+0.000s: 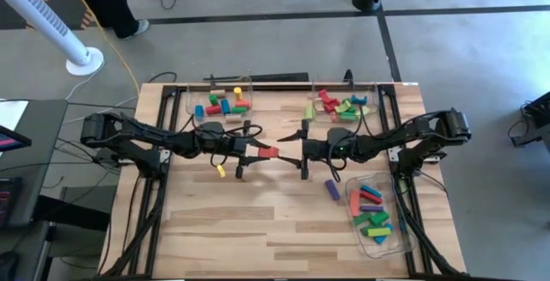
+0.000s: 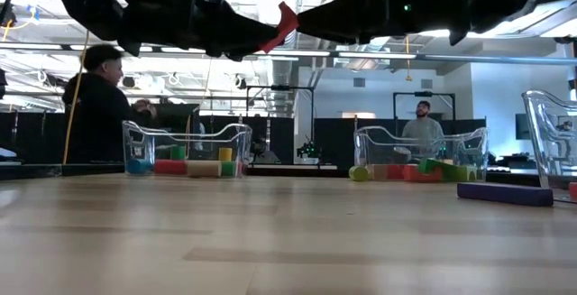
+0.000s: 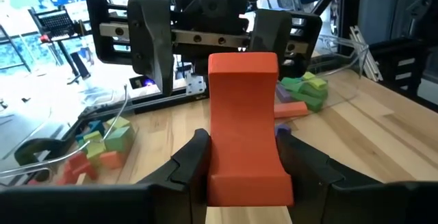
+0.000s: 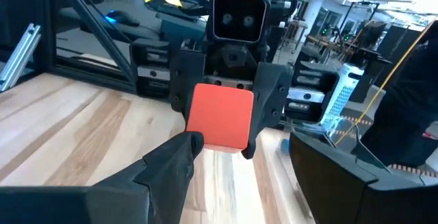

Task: Sort blocks by size
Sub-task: Put the orange arch block into the top right transparent bin

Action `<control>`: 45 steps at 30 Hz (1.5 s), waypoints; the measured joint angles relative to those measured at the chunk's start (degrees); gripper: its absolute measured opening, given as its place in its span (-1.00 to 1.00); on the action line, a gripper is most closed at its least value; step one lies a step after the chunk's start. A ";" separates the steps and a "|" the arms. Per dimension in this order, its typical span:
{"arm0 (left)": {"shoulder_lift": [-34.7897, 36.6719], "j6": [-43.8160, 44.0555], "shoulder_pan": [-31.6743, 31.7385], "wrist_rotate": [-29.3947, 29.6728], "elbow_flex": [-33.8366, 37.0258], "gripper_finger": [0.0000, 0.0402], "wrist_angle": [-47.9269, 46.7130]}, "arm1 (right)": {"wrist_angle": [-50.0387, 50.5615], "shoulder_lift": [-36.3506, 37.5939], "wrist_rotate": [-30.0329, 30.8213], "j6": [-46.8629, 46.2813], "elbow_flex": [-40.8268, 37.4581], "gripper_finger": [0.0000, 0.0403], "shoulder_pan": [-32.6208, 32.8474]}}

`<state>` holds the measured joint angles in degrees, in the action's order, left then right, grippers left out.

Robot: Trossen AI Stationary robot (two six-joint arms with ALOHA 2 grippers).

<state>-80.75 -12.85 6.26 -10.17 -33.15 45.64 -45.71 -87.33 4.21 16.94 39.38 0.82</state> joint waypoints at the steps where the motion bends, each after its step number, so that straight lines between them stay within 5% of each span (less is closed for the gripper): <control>1: 0.00 -0.01 0.00 0.05 0.00 -0.34 0.07 | -0.02 0.00 0.00 -0.15 0.02 0.36 0.13; 45: 0.02 -0.14 -0.72 3.39 -0.20 -0.34 2.05 | 0.09 -0.07 1.73 -0.77 3.28 0.36 2.58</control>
<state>-80.73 -12.99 5.54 -6.79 -33.34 47.68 -45.62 -87.40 5.93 16.17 42.65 3.40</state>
